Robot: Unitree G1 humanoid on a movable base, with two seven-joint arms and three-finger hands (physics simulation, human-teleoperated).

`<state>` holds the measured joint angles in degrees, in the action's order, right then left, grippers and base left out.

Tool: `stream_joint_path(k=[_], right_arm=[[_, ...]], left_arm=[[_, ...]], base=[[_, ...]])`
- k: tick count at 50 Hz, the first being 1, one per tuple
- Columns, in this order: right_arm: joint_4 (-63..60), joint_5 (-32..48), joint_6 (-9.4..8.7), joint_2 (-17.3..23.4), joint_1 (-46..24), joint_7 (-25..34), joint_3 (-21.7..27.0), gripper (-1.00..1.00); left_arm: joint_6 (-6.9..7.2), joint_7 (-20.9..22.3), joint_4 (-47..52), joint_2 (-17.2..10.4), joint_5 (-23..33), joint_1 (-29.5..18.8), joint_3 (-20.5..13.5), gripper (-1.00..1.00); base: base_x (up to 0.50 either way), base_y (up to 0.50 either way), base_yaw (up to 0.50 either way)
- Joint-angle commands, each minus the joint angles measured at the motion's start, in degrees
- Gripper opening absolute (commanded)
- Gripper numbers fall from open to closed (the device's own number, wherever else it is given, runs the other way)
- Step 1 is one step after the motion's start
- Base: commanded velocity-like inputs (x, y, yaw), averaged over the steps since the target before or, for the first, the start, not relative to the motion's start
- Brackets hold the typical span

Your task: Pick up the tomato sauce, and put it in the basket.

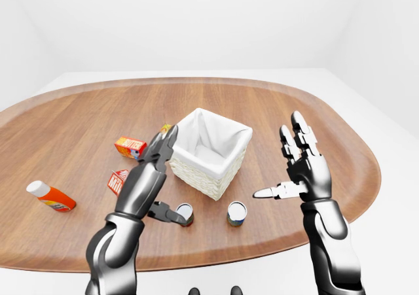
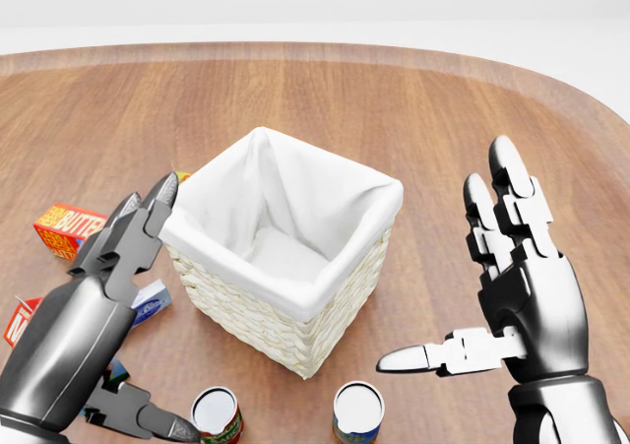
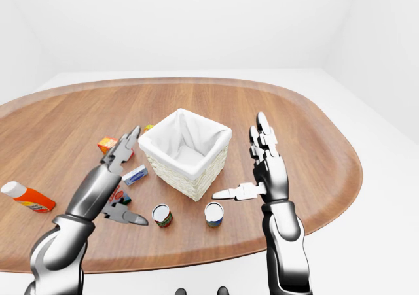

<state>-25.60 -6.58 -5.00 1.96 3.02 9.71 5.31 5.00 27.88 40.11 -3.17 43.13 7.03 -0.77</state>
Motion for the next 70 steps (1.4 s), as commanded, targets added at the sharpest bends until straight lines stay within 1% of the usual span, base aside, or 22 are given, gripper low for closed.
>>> stream_joint_path(k=[1,4,10,16,22,28,44,53,62,70], right_arm=[[0.21,0.04,0.00,0.01,-0.09,-0.06,0.01,1.00],[0.17,0.17,0.00,-0.06,0.30,0.06,-0.18,1.00],[0.25,0.21,0.00,-0.04,0.15,0.06,-0.10,1.00],[0.48,0.33,0.00,-0.08,0.34,0.15,-0.23,1.00],[0.79,0.34,0.00,-0.07,0.16,0.08,-0.22,1.00],[0.70,0.42,0.00,-0.11,0.34,0.12,-0.32,1.00],[0.76,0.47,0.00,-0.10,0.32,0.09,-0.33,1.00],[0.47,0.35,0.00,-0.02,0.14,0.02,-0.19,1.00],[-0.21,0.30,0.00,0.01,0.25,0.07,-0.13,1.00],[0.35,0.37,0.00,-0.03,0.09,0.10,-0.07,1.00]], left_arm=[[0.00,0.62,-0.87,0.52,1.67,0.30,-1.56,1.00],[0.00,-0.29,-1.85,0.61,1.57,0.25,-1.98,1.00],[0.00,-1.50,-3.63,0.45,1.86,0.50,-1.59,1.00],[0.00,-1.65,-4.47,0.38,2.16,0.63,-1.85,1.00],[0.00,-3.15,-7.08,0.39,1.73,0.89,-1.76,1.00],[0.00,-3.74,-8.39,0.30,1.71,0.91,-1.64,1.00],[0.00,-6.12,-12.59,0.19,0.08,0.92,-1.82,1.00],[0.00,-6.92,-13.98,0.16,0.19,0.90,-1.08,1.00],[0.00,-7.58,-15.19,0.06,-0.29,0.75,-1.15,1.00],[0.00,-8.46,-16.86,0.12,-0.24,0.65,-0.07,1.00]], base=[[0.00,0.00,0.00],[0.00,0.00,0.00],[0.00,0.00,0.00],[0.00,0.00,0.00],[0.00,0.00,0.00],[0.00,0.00,0.00],[0.00,0.00,0.00],[0.00,0.00,0.00],[0.00,0.00,0.00],[0.00,0.00,0.00]])
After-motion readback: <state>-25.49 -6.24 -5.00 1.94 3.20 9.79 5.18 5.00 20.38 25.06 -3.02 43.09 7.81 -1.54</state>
